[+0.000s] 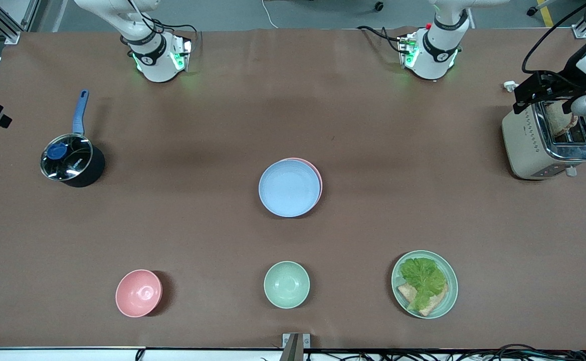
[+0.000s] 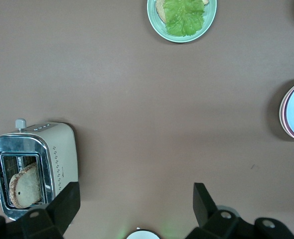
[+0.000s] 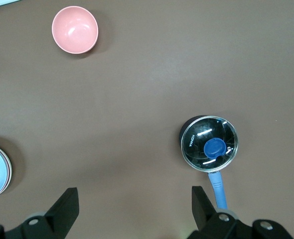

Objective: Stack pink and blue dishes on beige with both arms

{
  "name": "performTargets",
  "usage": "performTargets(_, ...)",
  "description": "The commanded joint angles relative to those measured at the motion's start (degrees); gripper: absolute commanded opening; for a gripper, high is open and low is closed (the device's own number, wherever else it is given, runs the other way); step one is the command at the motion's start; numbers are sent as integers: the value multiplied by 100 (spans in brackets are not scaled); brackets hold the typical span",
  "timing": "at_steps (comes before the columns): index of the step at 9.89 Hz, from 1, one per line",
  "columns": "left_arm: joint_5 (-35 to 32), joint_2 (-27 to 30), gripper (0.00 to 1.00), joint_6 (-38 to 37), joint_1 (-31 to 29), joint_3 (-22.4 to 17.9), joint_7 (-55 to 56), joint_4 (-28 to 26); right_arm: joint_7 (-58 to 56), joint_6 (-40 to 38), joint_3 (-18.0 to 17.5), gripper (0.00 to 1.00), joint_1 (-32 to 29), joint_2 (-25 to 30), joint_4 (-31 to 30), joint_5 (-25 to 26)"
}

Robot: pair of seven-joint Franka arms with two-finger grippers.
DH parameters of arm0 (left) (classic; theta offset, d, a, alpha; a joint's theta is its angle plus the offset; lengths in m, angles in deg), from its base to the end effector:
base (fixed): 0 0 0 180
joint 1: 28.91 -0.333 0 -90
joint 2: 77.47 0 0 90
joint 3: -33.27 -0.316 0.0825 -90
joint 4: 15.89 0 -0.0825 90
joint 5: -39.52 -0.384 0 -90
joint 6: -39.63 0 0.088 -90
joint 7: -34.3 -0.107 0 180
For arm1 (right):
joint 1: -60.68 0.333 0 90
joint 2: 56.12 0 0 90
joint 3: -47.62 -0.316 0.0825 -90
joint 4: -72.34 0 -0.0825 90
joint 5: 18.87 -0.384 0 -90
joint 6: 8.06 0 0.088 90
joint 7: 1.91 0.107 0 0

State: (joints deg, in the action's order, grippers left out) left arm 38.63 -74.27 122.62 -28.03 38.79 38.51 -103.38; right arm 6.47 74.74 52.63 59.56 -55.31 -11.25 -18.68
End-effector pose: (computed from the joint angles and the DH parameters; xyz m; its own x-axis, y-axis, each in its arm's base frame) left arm 0.5210 -0.0583 0.6643 0.9991 -0.0360 -0.0213 -0.0365 -0.9991 -0.0225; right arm 0.5335 -0.0581 0.6732 0.9680 -0.2509 0.0006 -0.2509 -0.9680 0.0020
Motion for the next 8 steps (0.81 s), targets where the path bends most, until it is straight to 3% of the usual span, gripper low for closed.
performTargets(1,-7,23,100,-55,-43,19,-79,-198,-73,-62,-35,100,-37,-20,45,-81)
performTargets(6,-69,-20,100,-55,-43,1,-79,-137,-91,-62,-43,100,-28,-20,45,-72)
performTargets(8,-60,-160,100,-55,-34,1,-52,125,-91,-62,-43,100,-28,-20,45,-72)
